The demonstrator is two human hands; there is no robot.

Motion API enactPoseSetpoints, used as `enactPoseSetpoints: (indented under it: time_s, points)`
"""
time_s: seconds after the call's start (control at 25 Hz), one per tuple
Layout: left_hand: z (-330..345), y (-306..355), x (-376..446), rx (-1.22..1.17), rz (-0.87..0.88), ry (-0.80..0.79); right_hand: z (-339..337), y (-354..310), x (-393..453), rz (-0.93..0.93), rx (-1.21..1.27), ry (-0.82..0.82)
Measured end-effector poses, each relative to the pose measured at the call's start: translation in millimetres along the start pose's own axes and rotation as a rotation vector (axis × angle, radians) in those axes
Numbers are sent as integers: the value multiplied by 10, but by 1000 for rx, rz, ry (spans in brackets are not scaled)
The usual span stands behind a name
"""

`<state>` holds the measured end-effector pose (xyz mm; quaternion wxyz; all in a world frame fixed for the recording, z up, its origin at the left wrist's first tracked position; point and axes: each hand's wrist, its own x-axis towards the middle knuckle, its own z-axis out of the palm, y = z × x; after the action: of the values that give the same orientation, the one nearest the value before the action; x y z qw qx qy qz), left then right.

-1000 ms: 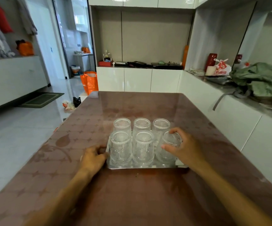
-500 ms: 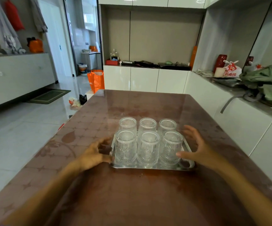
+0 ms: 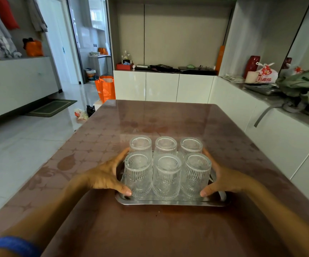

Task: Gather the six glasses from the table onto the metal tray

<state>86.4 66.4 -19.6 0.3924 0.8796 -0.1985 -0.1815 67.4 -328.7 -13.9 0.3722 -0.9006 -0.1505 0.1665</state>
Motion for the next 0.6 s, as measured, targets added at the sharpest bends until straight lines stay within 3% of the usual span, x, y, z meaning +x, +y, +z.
enactPoseSetpoints:
  time_s: [0.24, 0.36, 0.44, 0.6]
  points:
    - [61, 59, -174, -84, 4, 38, 31, -57, -176, 8, -8, 59]
    - [212, -10, -505, -44, -96, 353, 131, -10, -460, 239, -86, 378]
    - [348, 16, -653, 2, -91, 372, 239, 25, -542, 351, -86, 588]
    - [493, 116, -625, 73, -60, 362, 414, -82, -553, 280, -110, 591]
